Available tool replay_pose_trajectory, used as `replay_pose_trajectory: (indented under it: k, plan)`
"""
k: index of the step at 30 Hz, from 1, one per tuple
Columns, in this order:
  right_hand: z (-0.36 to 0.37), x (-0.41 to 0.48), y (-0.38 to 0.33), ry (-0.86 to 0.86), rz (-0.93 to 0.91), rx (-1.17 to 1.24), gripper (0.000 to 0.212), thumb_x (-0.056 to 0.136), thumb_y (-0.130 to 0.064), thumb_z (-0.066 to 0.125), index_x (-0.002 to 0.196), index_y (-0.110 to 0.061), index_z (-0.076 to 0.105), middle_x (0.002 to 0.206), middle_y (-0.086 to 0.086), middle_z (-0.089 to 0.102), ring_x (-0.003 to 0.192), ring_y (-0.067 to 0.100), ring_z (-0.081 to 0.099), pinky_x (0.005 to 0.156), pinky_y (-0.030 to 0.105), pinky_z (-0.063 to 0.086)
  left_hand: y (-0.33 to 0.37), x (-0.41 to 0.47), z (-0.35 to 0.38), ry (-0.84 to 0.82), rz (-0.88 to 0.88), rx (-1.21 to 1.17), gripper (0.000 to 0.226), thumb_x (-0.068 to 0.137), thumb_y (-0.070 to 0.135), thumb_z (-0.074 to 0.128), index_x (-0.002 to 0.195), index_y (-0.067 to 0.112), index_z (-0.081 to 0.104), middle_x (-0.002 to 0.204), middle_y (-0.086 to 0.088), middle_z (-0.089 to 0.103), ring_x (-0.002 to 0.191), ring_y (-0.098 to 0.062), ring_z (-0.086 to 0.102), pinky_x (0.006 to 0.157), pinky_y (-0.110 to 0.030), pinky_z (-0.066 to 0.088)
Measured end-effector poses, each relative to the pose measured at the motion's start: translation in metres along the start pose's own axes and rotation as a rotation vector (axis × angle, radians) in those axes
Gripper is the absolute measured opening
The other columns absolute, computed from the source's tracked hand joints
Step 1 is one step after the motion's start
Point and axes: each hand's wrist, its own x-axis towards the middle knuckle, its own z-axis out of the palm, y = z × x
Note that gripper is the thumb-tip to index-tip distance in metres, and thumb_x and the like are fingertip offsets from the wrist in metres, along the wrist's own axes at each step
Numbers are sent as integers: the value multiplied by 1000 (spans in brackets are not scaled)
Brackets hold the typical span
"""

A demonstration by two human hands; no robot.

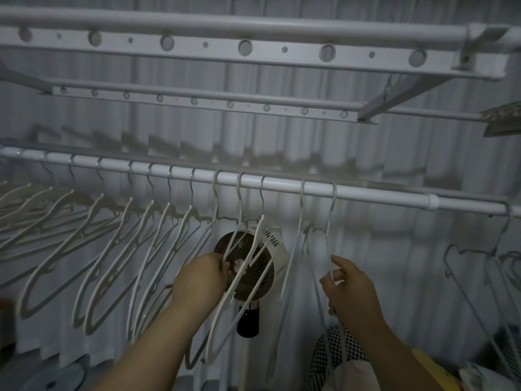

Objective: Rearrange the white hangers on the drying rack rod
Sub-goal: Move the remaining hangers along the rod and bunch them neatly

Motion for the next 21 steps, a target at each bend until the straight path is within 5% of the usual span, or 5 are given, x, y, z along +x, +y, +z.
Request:
replay_pose_trajectory:
  k: [7,10,14,17,21]
  plan:
    - [1,-2,-5,-20,-3,-7,42,88,-2,51,130,-6,46,70,-6,48,50,10,46,40,11,43,7,-6,-21,205,62,-74,35,93,27,46,120,9,58,121,-13,60,114,-28,51,93,-34,40]
    - [-3,-2,-5,-15,-6,-10,42,87,-3,53,129,-6,47,68,-8,46,53,9,46,53,20,45,26,-18,-31,349,222,-215,25,89,20,53,107,7,66,103,-11,66,98,-28,56,80,-30,40]
    - [-9,-3,-4,6,-17,-18,41,88,-4,53,128,-8,48,65,-8,47,54,6,47,52,18,48,60,-42,-20,175,300,-267,27,85,35,53,104,18,63,92,5,59,84,-13,56,59,-19,38]
    - [-14,-3,-2,14,-21,-12,43,87,-3,53,129,-7,47,64,-7,47,57,6,47,62,25,50,75,-49,5,25,237,-130,45,85,43,53,123,21,48,122,4,54,105,-14,55,77,-23,42]
    - [-20,-2,2,32,-45,-48,42,87,-3,53,128,-8,49,62,-8,46,57,3,46,53,0,40,80,-50,32,-173,124,-47,47,89,39,48,130,17,39,126,-3,57,112,-20,56,84,-25,45]
